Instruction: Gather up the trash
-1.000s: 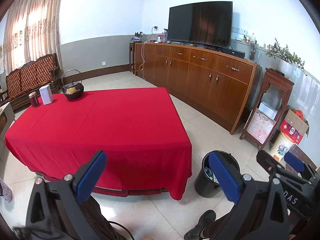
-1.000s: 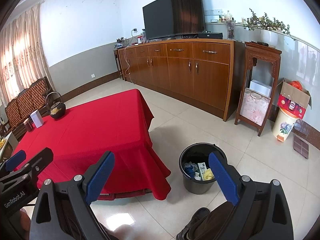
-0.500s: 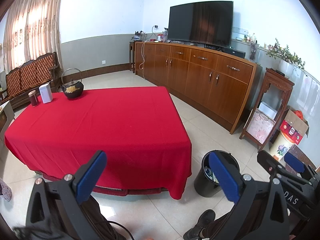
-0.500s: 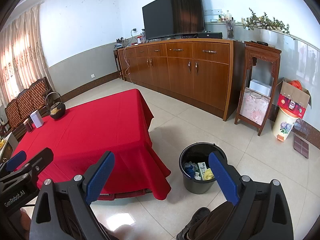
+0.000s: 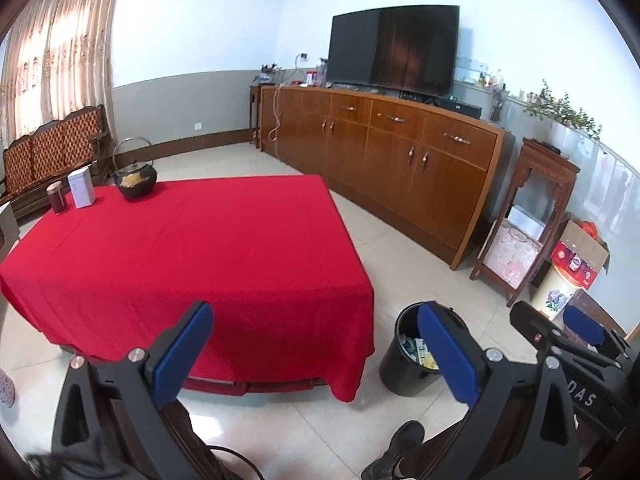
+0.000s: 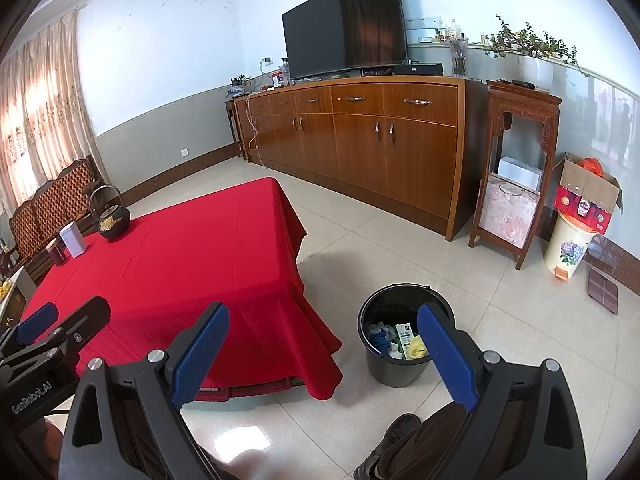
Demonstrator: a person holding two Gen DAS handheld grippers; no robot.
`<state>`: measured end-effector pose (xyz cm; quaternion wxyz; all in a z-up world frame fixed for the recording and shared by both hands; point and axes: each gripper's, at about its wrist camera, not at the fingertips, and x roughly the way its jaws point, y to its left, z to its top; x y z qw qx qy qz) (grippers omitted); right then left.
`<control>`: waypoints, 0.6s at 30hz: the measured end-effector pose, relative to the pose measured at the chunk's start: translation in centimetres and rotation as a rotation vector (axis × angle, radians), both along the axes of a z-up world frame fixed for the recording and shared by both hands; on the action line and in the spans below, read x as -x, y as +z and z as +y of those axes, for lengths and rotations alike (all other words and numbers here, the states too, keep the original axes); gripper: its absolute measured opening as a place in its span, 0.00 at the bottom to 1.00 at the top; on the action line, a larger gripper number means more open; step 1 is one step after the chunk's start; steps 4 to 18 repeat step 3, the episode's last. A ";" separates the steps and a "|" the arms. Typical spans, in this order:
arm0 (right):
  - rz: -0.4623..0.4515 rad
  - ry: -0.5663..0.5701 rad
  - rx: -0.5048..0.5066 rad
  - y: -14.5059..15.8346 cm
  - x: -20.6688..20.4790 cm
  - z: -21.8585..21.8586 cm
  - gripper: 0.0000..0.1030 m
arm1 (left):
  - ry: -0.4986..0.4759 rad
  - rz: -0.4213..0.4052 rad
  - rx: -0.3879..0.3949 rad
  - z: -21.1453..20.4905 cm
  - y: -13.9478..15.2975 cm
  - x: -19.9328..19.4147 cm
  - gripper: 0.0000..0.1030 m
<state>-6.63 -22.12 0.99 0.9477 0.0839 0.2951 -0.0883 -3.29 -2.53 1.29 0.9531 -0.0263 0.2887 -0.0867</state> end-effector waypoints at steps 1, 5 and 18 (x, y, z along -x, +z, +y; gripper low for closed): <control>0.001 -0.003 0.002 -0.1 0.0 0.0 0.93 | 0.000 0.004 -0.004 -0.1 0.0 -0.1 1.00; 0.003 -0.006 0.000 -0.3 0.0 -0.1 0.93 | -0.006 0.016 -0.012 -0.3 -0.1 -0.3 1.00; 0.003 -0.006 0.000 -0.3 0.0 -0.1 0.93 | -0.006 0.016 -0.012 -0.3 -0.1 -0.3 1.00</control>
